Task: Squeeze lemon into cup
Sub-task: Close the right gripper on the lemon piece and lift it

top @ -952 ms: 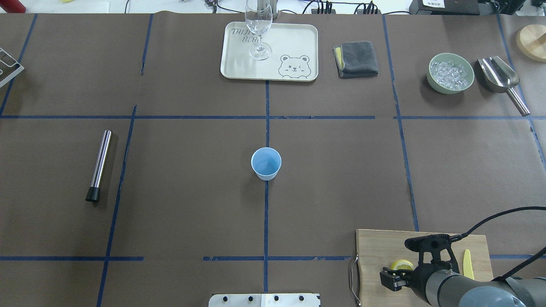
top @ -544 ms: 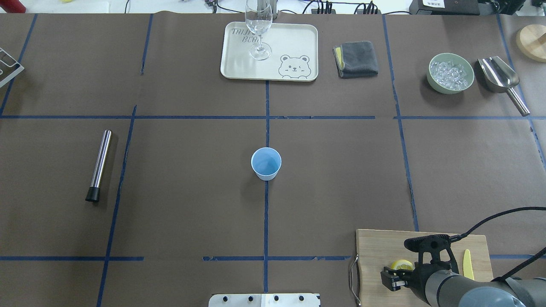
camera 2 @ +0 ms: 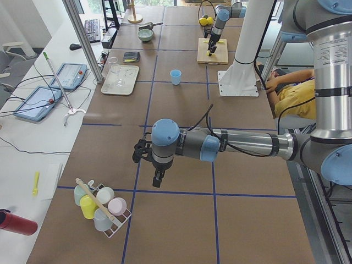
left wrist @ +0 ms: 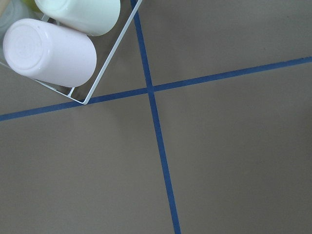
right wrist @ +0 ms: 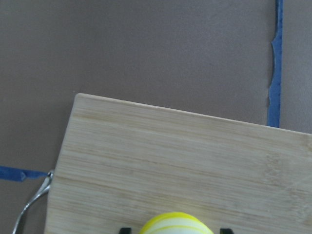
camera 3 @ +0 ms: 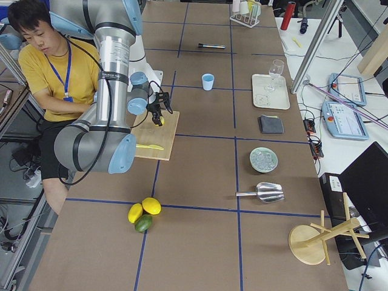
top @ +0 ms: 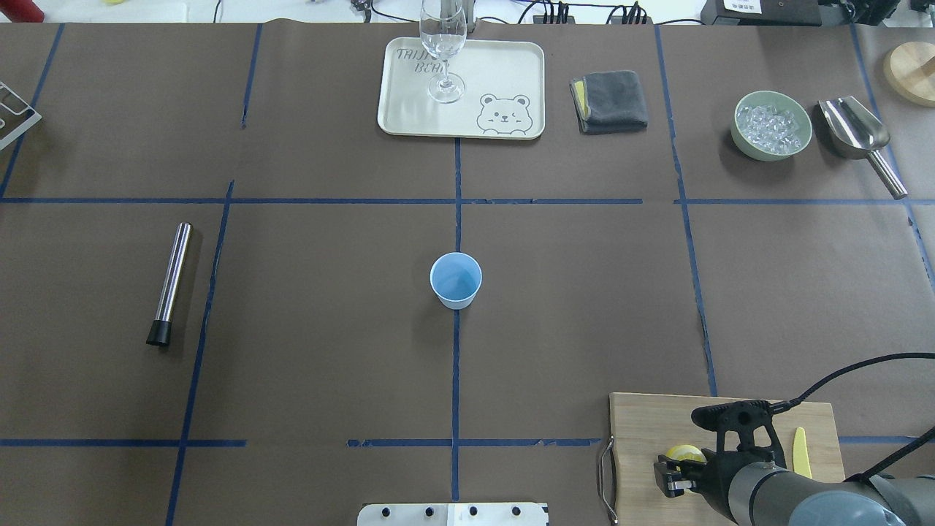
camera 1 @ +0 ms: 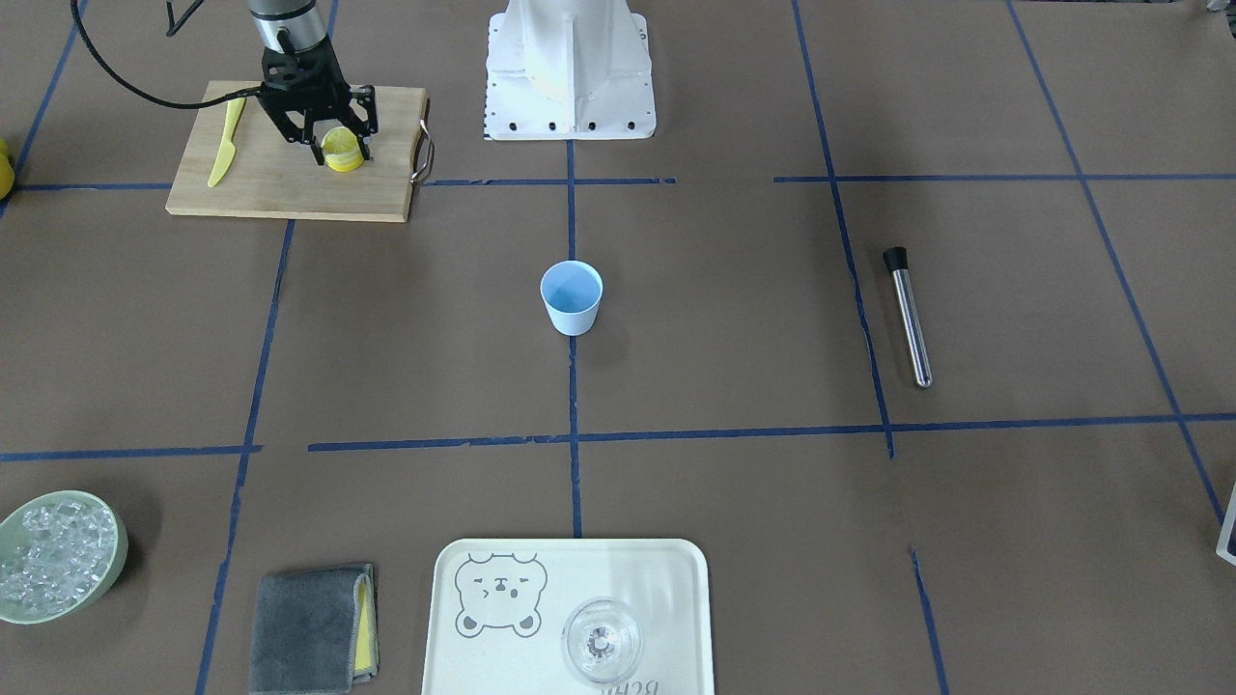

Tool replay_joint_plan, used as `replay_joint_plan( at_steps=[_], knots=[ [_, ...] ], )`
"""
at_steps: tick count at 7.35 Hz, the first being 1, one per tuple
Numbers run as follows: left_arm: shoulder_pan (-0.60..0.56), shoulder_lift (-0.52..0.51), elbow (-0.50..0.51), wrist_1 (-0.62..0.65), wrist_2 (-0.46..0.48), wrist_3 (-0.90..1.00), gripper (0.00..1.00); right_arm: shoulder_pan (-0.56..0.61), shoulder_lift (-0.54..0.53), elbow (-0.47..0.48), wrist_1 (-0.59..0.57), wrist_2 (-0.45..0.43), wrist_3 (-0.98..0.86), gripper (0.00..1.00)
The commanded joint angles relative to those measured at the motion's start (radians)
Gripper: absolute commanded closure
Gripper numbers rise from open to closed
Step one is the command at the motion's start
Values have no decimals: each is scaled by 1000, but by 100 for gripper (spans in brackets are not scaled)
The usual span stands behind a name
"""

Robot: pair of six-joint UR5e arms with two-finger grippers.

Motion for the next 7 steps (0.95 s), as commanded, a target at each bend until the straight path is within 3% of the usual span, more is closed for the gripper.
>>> replay_joint_plan(
  at_steps=[1,5,7],
  knots=[
    [2,0,-4,2,2,0,0,2,1,32,-2,2,0,82],
    [0,2,-3,6,2,-2,0,54,13,64,-11,17,-5,82],
    [0,2,-1,8,2,-2,0,94,63,78,-75,81,-14,82]
  ],
)
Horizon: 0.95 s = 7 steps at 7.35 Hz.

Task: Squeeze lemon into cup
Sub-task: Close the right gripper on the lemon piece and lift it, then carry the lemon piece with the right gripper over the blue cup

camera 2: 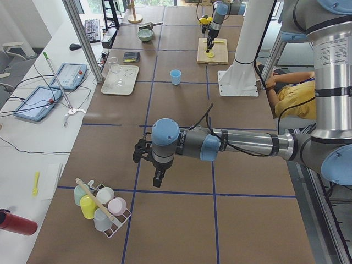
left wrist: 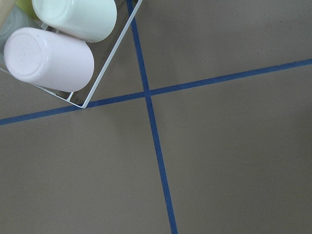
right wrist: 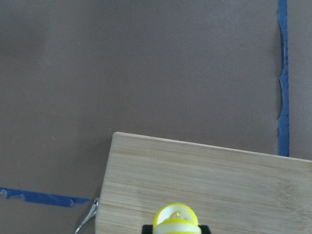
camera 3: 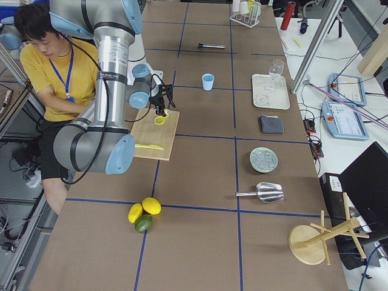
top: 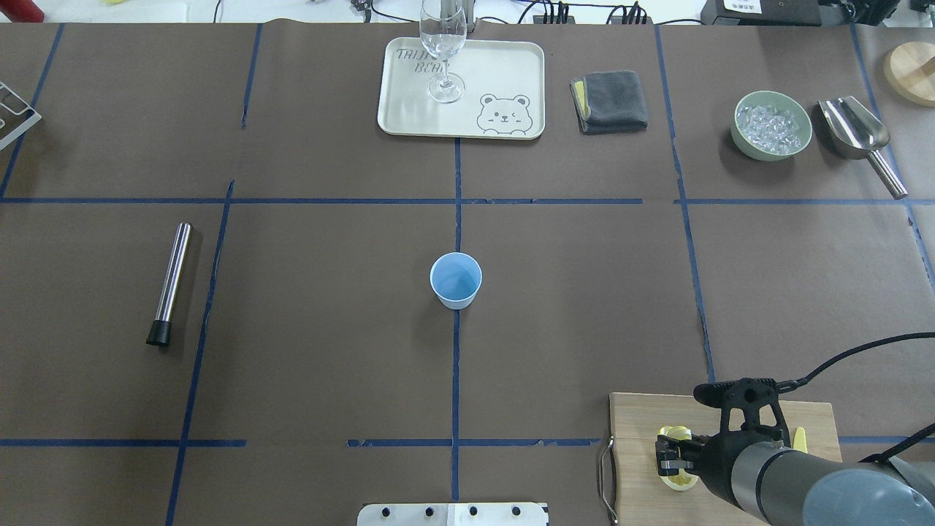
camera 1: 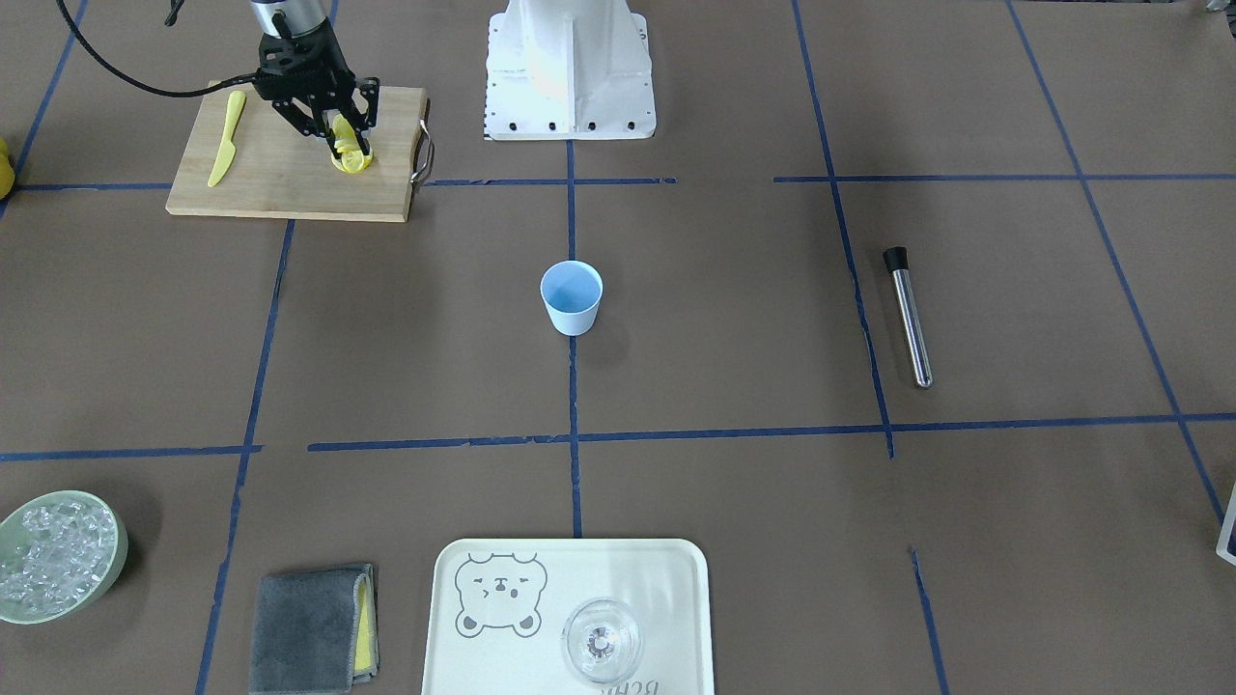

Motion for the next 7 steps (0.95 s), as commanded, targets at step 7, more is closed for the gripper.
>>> replay_joint_plan(
  at_steps=[7],
  knots=[
    [0,0,9,1,-3,0,0,402,904,-212,-787,304,-212,82]
  ],
)
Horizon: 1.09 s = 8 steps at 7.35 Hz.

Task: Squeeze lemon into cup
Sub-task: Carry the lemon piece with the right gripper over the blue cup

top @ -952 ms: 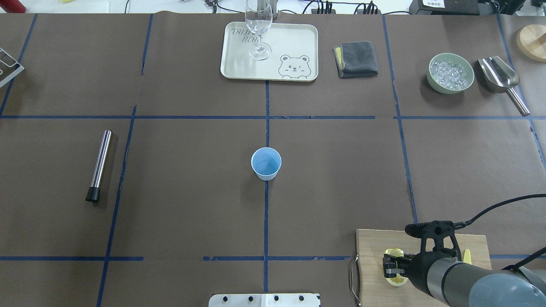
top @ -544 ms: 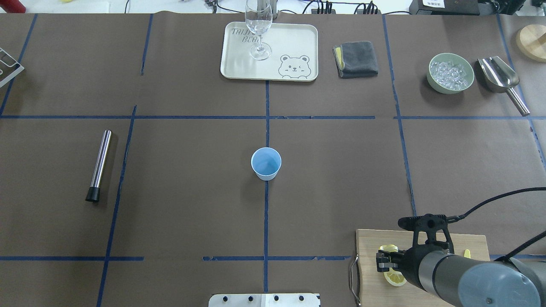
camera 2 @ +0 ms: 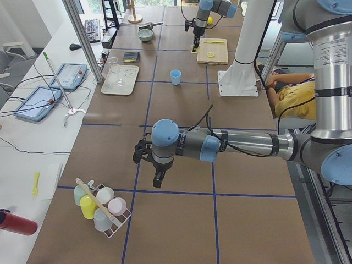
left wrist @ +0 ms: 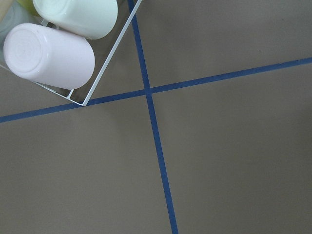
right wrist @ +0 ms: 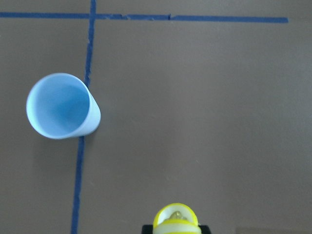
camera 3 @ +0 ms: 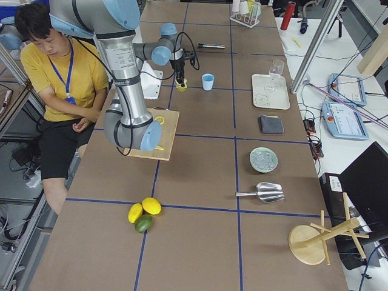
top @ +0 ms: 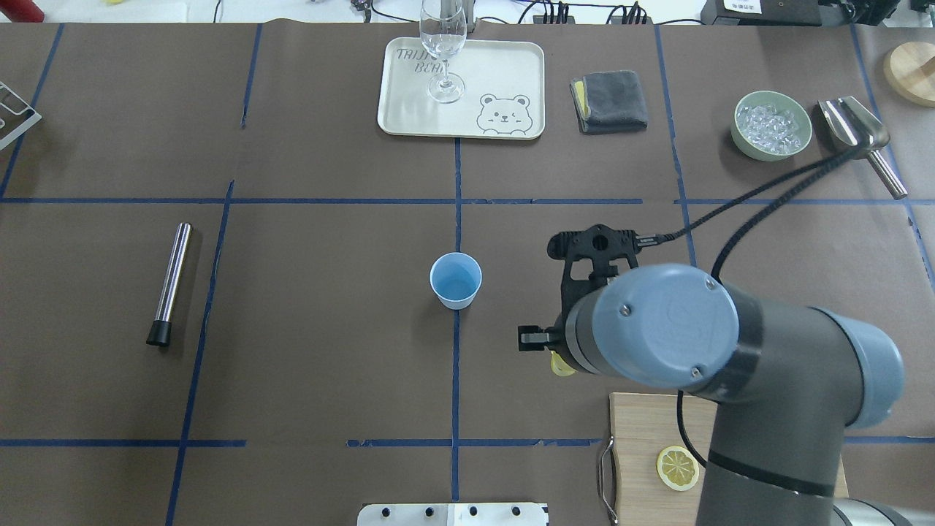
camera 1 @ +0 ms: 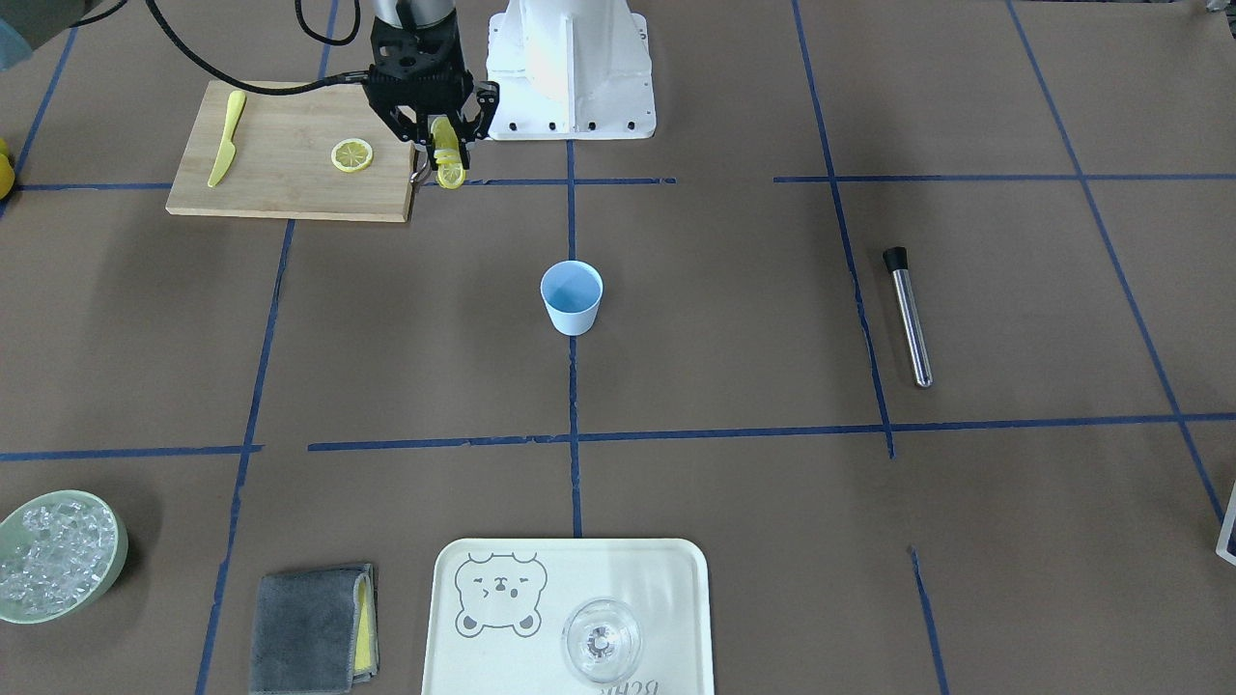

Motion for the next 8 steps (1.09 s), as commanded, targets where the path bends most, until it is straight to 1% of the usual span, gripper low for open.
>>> replay_joint_plan(
  at_steps=[1,2,4,5,7,8],
  knots=[
    [-1,2,6,2,0,0,0,86,234,-237,-27,29,-50,82],
    [-1,2,8,2,0,0,0,103,292,-345,14,29,-65,82],
    [-1,2,8,2,0,-5,0,115,333,-483,124,29,-70,82],
    [0,2,8,2,-2,-6,0,114,339,-514,141,31,-71,82],
    [0,2,6,0,-2,-6,0,106,337,-531,146,34,-73,81],
    [0,2,6,0,-2,-6,0,100,336,-531,145,34,-73,78]
  ],
)
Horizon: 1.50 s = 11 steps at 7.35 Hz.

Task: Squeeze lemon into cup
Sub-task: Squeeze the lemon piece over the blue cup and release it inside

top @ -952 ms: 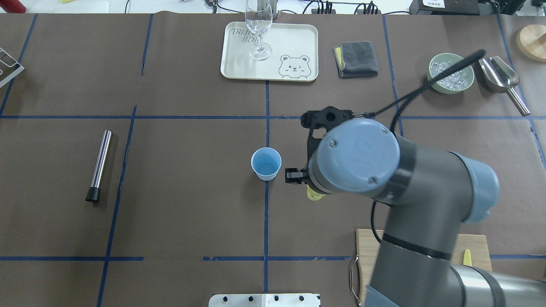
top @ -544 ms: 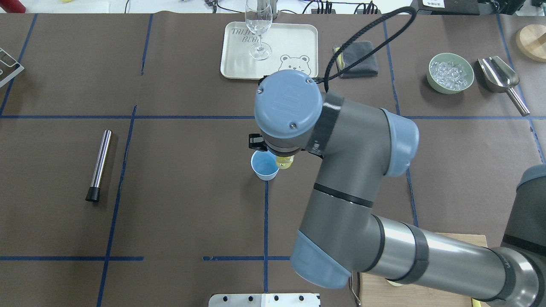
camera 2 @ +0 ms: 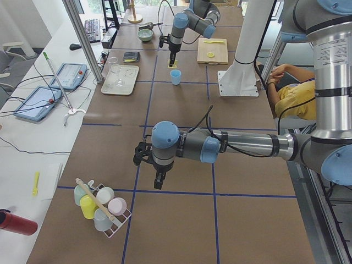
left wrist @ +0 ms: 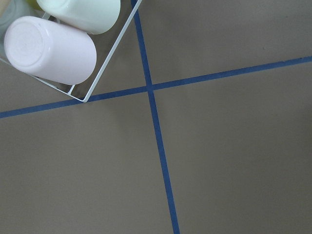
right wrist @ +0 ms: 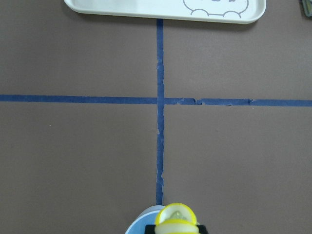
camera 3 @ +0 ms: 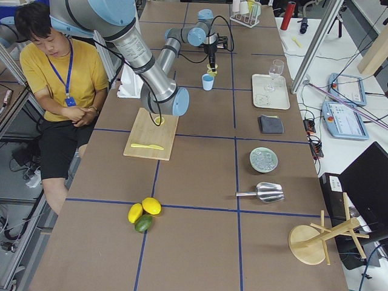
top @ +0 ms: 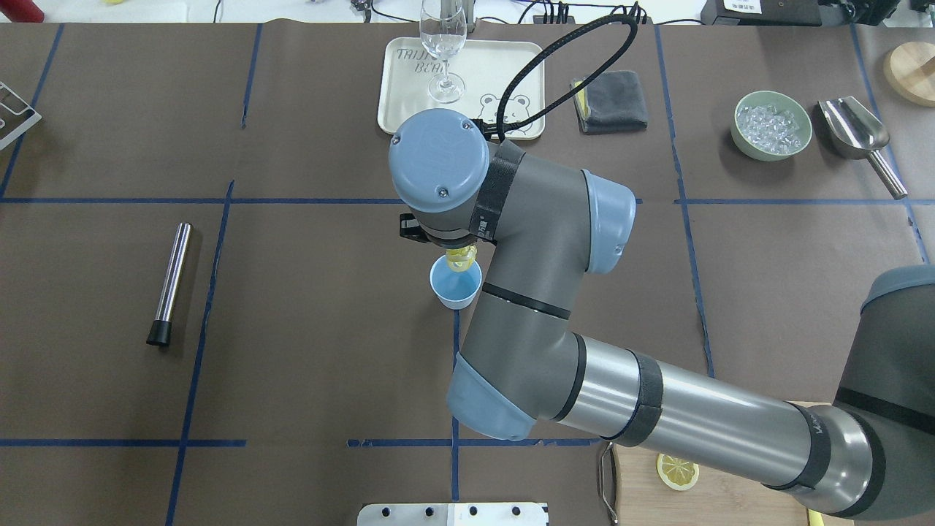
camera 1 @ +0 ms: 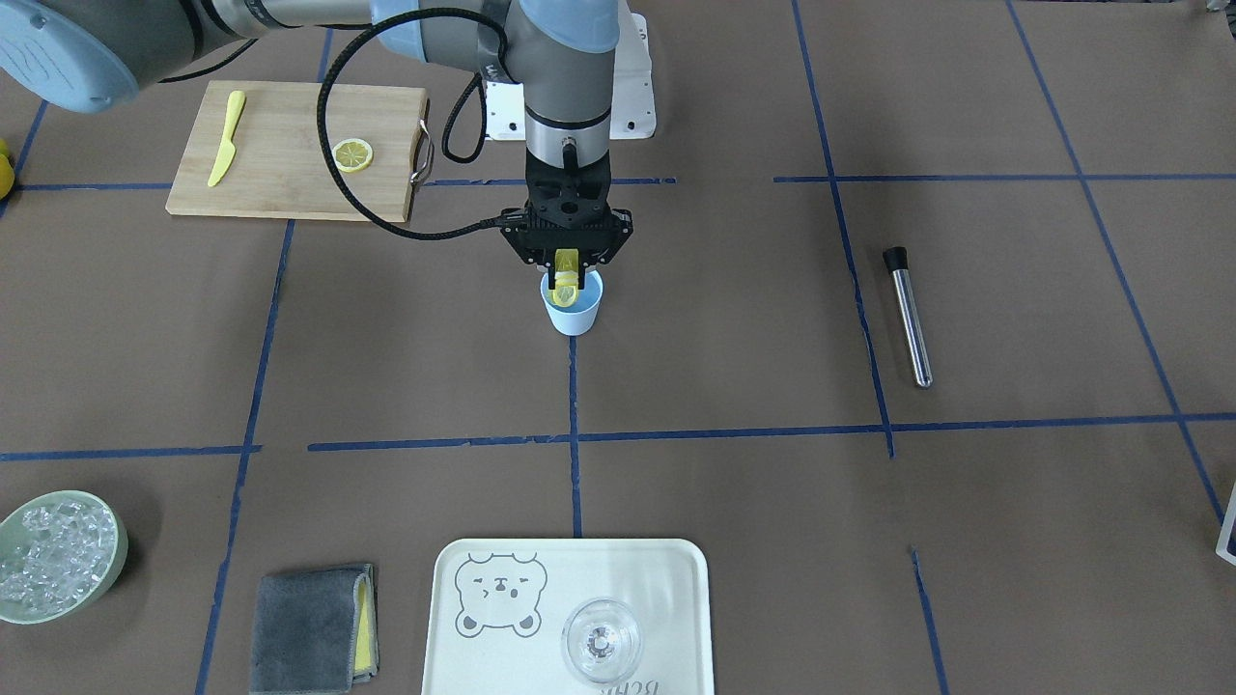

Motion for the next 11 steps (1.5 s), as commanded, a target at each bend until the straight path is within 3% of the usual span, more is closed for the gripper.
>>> replay_joint_plan(
  at_steps=[1,3,4,5,10,11],
  knots=[
    [0,0,0,-1,0,0,0,-17,0,-7,3,0,-1,73],
    [0,0,0,-1,0,0,0,-30,-2,-4,3,-1,1,67],
    [0,0,-2,-1,0,0,0,-34,-7,-4,3,-3,-1,45],
    [0,0,-2,-1,0,0,0,-36,-5,-3,3,-3,-1,0],
    [0,-2,0,-2,1,0,0,-24,-10,25,0,5,-69,0],
    [2,-2,1,-2,8,-2,0,39,-29,39,0,87,-144,0]
  ],
)
